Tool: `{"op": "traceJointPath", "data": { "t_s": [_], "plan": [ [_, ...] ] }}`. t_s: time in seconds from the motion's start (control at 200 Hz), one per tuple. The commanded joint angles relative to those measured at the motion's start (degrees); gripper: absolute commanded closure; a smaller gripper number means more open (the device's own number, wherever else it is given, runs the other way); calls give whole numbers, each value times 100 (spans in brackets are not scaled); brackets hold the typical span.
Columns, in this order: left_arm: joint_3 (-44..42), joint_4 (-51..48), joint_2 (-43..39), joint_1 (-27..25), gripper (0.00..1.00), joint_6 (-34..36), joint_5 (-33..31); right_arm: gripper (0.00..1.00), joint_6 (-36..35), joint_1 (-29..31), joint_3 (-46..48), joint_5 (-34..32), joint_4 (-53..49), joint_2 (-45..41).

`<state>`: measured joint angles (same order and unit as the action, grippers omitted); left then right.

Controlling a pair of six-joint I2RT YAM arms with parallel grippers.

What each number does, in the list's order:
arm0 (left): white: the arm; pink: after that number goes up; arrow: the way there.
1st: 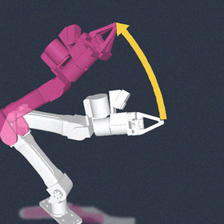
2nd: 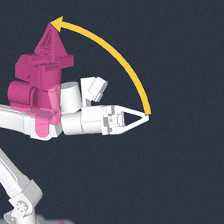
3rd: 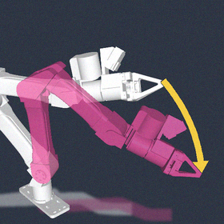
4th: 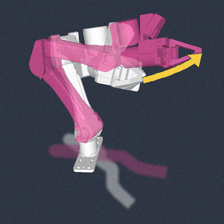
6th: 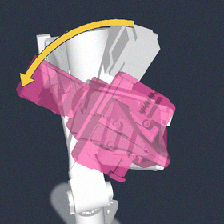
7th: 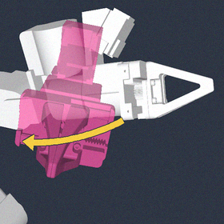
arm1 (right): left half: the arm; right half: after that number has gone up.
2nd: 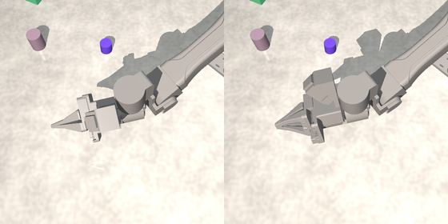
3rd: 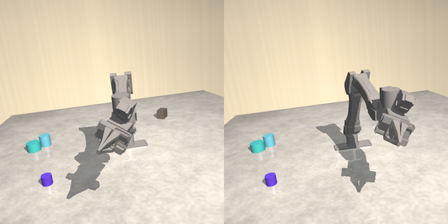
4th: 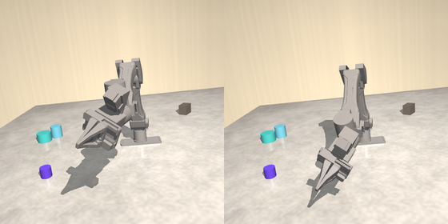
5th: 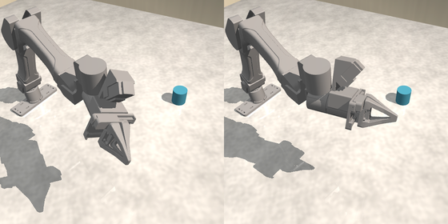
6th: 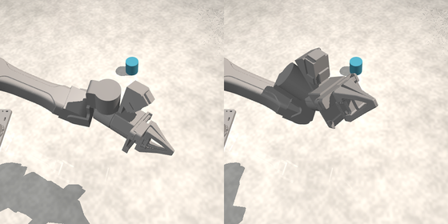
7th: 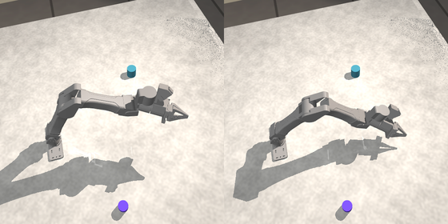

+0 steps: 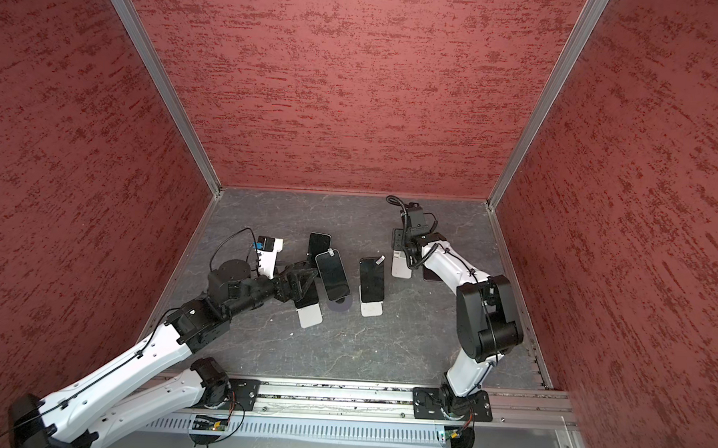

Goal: Remove the phone from the phone stand
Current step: 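Lift the white stand with the right gripper and move it farther from the robot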

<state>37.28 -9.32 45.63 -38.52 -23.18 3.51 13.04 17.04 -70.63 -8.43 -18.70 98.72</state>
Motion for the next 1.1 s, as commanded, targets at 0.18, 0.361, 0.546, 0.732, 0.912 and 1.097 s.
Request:
{"op": "traceJointPath", "data": {
  "t_s": [0.18,0.361,0.546,0.732,0.912,1.097],
  "plan": [
    [-124,-105,-216,36,1,-64,-131,43,-465,36,-1223,-157,-21,764],
    [-89,-266,-255,38,0,-73,-199,43,-659,-27,-1986,-269,-180,1296],
    [-77,-320,-311,47,0,-87,-272,43,-818,-211,-2706,-265,-353,1723],
    [7,-457,-361,64,1,-56,-329,42,-942,-498,-2998,-46,-313,1920],
    [-12,-553,-522,64,1,-140,-353,41,-1054,-773,-3034,248,-146,2060],
    [-2,-652,-609,64,1,-181,-412,41,-1326,-980,-3036,352,68,2184]
  ]
}}
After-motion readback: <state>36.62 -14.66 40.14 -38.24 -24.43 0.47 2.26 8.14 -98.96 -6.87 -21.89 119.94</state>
